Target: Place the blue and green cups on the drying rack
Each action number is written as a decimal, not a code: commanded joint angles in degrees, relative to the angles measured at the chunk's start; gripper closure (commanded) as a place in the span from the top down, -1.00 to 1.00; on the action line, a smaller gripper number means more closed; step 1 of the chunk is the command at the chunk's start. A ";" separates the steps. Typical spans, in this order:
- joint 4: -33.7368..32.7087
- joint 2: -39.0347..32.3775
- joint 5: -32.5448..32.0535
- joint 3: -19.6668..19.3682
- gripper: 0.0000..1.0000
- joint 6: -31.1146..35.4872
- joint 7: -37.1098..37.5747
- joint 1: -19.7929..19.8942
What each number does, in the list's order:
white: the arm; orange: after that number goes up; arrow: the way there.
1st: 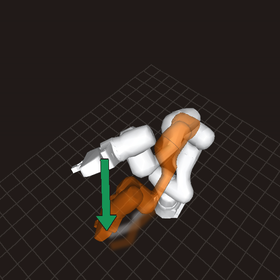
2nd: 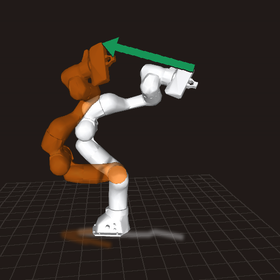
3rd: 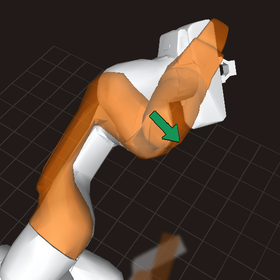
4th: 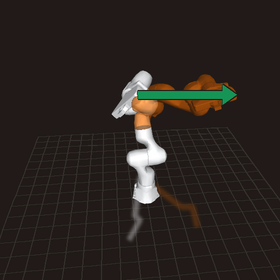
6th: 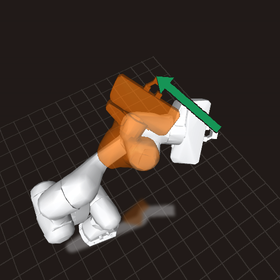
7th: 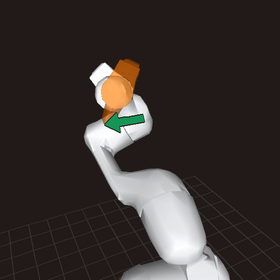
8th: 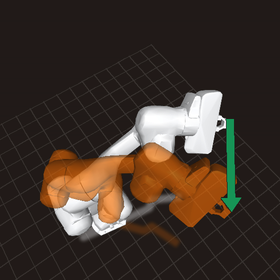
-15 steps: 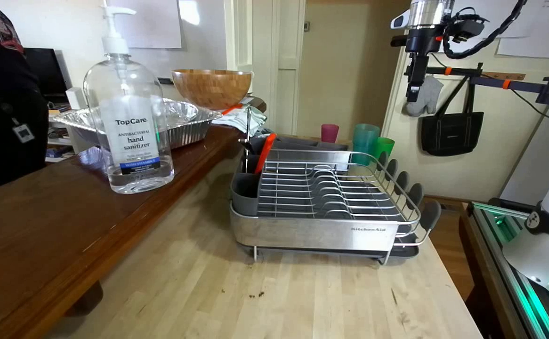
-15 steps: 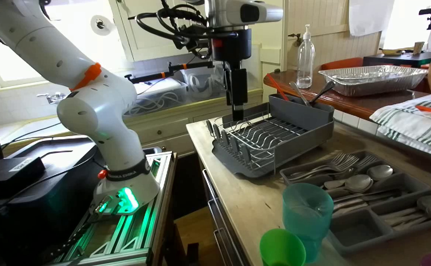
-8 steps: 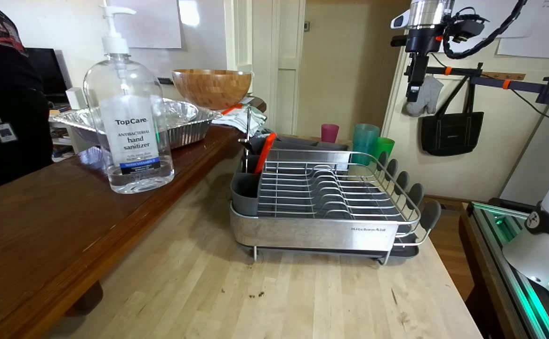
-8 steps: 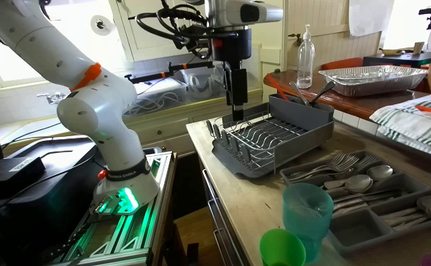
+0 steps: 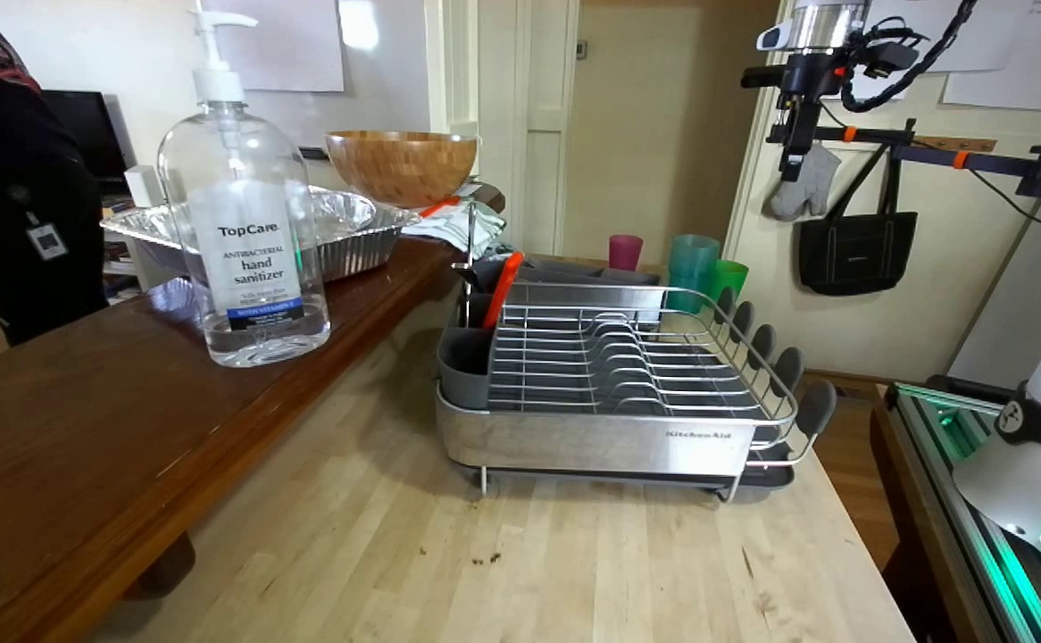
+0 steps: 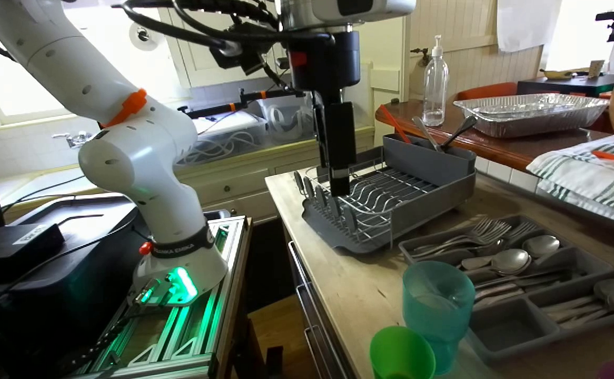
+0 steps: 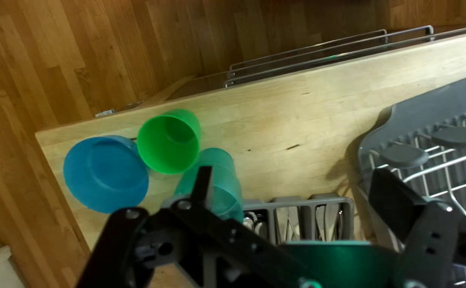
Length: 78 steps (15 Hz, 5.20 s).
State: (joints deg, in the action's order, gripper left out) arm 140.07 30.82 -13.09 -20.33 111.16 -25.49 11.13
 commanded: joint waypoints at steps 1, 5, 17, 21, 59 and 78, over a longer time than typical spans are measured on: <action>-4.42 -5.92 -0.82 -3.88 1.00 0.72 -6.67 1.16; -5.22 -6.42 0.34 -4.56 1.00 0.12 -7.69 2.35; -11.10 -15.81 2.33 -4.94 1.00 4.14 -9.14 1.85; -12.98 -21.21 0.03 -1.58 1.00 4.07 -7.48 1.46; -12.84 -33.88 -9.34 7.53 -1.00 6.08 -3.46 1.23; -3.63 -15.59 -9.54 20.15 -0.97 8.43 -18.96 -11.79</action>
State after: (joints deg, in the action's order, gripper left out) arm 134.01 11.40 -19.98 -2.71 119.53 -43.58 2.41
